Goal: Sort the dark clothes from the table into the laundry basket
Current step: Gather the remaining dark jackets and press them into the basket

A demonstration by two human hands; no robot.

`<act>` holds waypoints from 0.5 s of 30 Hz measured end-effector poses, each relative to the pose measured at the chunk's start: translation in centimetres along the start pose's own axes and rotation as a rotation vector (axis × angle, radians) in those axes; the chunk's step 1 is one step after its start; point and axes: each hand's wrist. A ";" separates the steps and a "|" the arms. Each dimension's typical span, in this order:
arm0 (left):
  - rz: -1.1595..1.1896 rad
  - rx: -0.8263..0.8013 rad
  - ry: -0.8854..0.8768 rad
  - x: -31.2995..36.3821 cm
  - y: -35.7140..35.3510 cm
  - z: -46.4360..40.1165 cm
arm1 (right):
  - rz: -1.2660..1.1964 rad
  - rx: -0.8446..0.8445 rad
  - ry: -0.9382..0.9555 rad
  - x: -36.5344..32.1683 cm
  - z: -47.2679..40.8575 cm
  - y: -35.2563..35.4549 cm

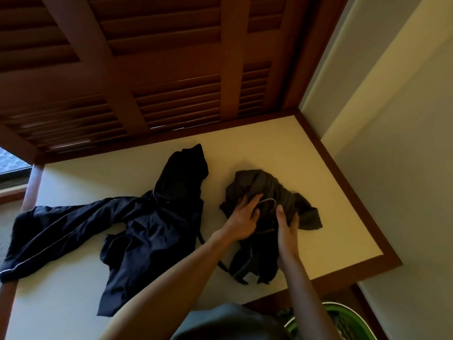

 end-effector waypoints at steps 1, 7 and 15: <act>0.070 -0.029 -0.026 -0.1 -0.6 0.5 | 0.086 0.008 0.044 -0.5 -0.2 -0.8; 0.556 -0.025 0.209 -1.0 2.8 3.8 | 0.834 0.000 0.053 -1.2 -2.3 -5.1; -0.244 0.709 0.388 -5.9 9.5 18.3 | 1.184 0.113 0.151 -0.1 -2.4 -7.4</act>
Point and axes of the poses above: each hand's wrist, its own z-axis away from the middle knuckle, its own y-axis out of the back of the hand, x = y × z, and after that the axes turned 4 degrees about -x, right-handed
